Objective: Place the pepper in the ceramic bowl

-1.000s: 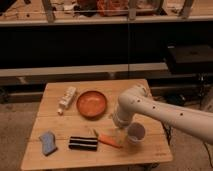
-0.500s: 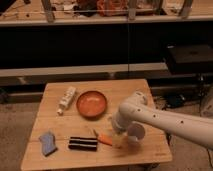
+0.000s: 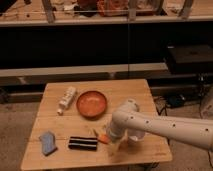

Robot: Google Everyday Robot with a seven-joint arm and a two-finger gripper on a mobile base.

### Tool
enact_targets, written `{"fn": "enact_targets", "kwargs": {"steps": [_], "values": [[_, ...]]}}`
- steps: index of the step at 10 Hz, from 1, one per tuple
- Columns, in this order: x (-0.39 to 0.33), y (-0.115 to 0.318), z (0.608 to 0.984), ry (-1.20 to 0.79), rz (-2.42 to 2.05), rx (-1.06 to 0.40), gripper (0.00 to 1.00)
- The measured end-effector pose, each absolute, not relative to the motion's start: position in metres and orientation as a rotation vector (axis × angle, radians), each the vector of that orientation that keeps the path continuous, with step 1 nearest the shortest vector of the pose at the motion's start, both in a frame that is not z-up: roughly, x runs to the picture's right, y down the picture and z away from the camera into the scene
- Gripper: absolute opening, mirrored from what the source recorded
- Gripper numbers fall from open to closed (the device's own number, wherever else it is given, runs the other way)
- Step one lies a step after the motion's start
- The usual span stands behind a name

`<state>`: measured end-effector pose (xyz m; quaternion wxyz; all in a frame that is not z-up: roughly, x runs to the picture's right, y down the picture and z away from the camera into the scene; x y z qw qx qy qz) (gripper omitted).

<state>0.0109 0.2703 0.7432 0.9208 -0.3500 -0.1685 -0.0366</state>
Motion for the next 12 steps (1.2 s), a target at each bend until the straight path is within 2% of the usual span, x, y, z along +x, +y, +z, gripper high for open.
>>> {"fn": "enact_targets", "kwargs": {"steps": [4,12], "values": [[0.019,0.249,0.756,-0.347,-0.045,-0.674,0.80],[0.015,0.251,0.766,-0.340,-0.047,-0.656,0.80]]}}
